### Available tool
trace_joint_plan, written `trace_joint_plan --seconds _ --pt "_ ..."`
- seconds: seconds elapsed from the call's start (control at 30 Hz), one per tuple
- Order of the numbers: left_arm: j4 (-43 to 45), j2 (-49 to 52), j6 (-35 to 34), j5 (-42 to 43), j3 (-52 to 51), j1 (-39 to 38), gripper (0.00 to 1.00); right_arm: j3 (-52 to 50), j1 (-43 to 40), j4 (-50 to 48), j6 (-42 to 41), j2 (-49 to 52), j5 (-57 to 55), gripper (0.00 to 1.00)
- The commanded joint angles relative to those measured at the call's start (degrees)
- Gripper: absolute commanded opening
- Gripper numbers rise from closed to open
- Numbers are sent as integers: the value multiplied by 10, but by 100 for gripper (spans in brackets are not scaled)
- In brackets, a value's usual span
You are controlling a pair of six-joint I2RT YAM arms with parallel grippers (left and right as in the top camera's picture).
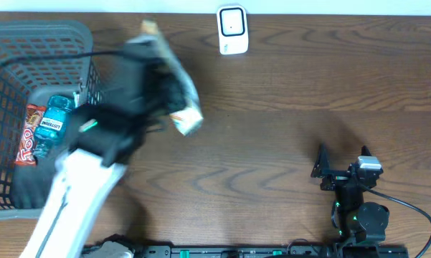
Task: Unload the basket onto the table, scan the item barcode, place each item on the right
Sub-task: 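Carry the snack bag to the table center and release it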
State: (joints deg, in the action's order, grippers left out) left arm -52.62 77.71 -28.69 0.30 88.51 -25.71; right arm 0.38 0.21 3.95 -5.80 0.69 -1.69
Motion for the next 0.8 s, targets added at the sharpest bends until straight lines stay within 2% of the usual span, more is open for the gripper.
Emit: trace_joint_plan --seconds 0.0,0.23,0.53,0.57,0.6,0.63,0.67,0.77 --pt "-9 76 108 -74 4 -61 7 -1 -11 2 5 -4 1 99" --pt "9 255 137 -165 4 -148 7 -1 -11 2 5 -4 1 99" --pt "42 378 136 -164 4 -194 7 -1 -11 2 5 -4 1 99" --pt "44 380 132 -164 4 -197 13 -1 -11 2 5 -4 1 99" --pt "46 380 129 -164 5 -200 29 -1 -11 2 5 -4 1 99" --pt "49 377 129 -164 5 -204 52 -1 -11 2 5 -4 1 99" --pt "50 372 130 -164 5 -206 68 -1 -11 2 5 -4 1 99" --pt "46 342 133 -165 7 -210 81 -1 -11 2 5 -4 1 99"
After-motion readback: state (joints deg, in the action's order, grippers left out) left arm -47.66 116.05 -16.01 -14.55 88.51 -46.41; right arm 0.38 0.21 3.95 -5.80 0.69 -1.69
